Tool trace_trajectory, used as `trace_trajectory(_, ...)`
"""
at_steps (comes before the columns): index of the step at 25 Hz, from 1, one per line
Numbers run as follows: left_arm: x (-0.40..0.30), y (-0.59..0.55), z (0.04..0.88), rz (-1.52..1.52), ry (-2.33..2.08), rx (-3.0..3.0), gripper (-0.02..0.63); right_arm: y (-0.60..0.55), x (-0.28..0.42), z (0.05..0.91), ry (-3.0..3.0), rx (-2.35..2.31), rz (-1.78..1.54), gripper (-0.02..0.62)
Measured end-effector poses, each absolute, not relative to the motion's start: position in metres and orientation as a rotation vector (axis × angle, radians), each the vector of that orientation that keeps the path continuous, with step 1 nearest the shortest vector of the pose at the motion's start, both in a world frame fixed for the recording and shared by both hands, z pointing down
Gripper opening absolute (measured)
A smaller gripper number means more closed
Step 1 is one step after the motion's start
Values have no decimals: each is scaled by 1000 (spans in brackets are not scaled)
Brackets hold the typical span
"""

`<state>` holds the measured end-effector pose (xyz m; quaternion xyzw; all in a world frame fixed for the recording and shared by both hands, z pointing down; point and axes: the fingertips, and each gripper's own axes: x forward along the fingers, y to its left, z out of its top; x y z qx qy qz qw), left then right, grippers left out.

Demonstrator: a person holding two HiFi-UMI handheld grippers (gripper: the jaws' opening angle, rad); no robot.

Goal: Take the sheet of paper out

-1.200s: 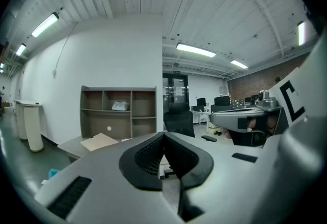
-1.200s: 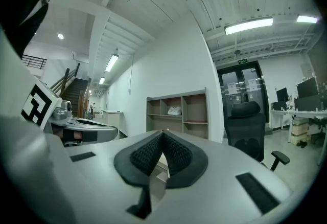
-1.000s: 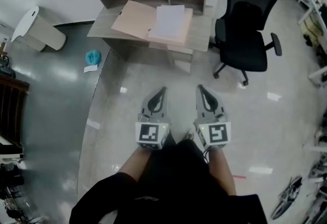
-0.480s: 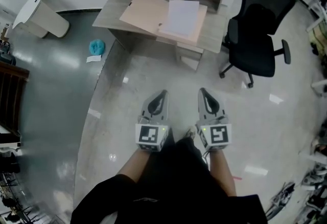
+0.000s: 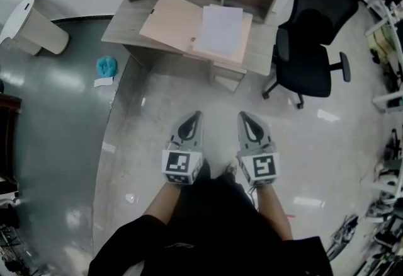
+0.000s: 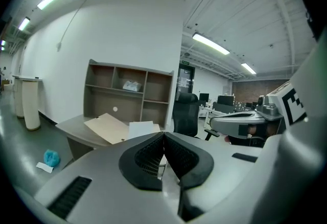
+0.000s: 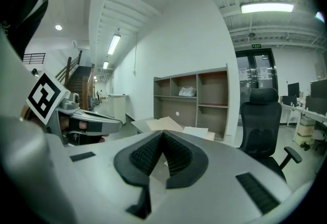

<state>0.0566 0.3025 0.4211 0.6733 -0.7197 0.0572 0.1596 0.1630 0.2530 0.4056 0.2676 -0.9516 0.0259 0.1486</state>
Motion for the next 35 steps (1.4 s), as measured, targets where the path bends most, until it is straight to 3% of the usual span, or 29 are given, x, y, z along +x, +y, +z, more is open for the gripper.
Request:
trace_trajectory(19, -39, 268, 439, 184, -1811, 2091, 43, 224, 51, 411, -2619, 932, 70, 17)
trace_trajectory(35, -46, 239, 464, 226, -1691, 2114, 43, 201, 48, 433, -2601, 1045, 255, 17)
